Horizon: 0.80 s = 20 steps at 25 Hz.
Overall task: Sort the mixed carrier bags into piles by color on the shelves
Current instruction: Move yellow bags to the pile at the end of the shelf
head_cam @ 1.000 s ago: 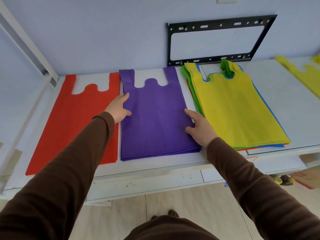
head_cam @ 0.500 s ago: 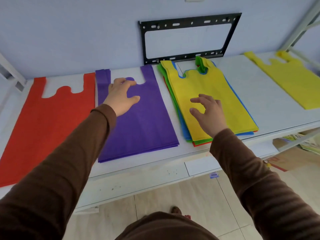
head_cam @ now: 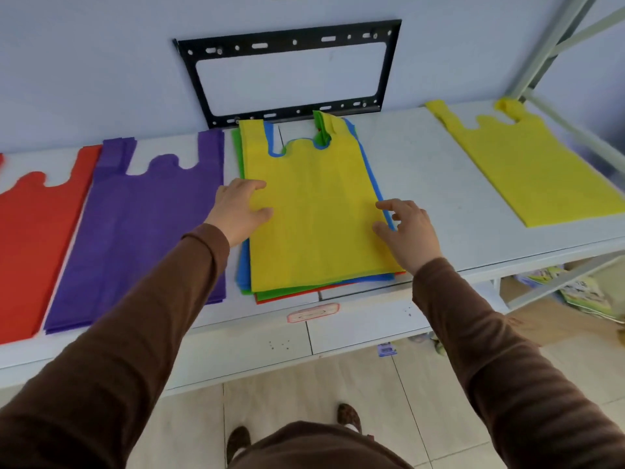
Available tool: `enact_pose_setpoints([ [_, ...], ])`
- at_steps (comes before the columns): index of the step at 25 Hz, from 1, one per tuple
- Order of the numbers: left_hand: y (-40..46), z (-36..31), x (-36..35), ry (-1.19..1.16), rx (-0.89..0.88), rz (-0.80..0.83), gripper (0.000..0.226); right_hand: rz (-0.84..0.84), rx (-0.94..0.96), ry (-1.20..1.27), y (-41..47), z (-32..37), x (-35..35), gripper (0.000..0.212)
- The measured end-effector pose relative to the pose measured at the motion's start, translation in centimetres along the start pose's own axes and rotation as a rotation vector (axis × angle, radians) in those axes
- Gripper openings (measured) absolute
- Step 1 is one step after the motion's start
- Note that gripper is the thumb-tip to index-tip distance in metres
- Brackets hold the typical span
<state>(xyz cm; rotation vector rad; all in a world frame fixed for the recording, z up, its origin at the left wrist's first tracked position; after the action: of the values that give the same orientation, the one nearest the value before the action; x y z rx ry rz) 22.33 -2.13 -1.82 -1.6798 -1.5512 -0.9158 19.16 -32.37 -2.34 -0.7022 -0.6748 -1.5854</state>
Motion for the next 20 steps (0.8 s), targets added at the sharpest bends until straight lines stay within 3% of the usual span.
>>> enact_pose_setpoints([
  [5,-0.7,-2.1,-3.3,0.099,0.117,0.032,0.065,0.201,0.008,0.064,1.8,-3.0,-1.3,0.044],
  [12,-0.8,-1.7,-3.7,0.124,0.158,0.033,0.069,0.238,0.037,0.12,2.9,-1.8,-1.4,0.05],
  [17,-0.9,-1.9,-3.7,0.083,0.147,0.027,0.067,0.535,-0.15,0.612,2.2,-0.3,-3.5,0.055],
  [20,-1.5,-1.2,-1.8,-0.002,0.17,-0.139,0.055,0.635,-0.251,0.878,2.8,2.7,-3.5,0.052],
])
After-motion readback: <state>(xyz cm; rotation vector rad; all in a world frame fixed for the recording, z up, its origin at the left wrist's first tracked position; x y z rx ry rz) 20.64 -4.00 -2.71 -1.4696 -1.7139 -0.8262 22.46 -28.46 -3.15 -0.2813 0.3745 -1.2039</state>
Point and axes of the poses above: each hand's wrist, its own y-axis towards the middle knuckle, its own x-axis out of the back of the hand, z = x × y, the point moved 9 cm from there along y, towards the middle knuckle, and after that the axes turned 3 degrees about -x, right-handed, at the moved point
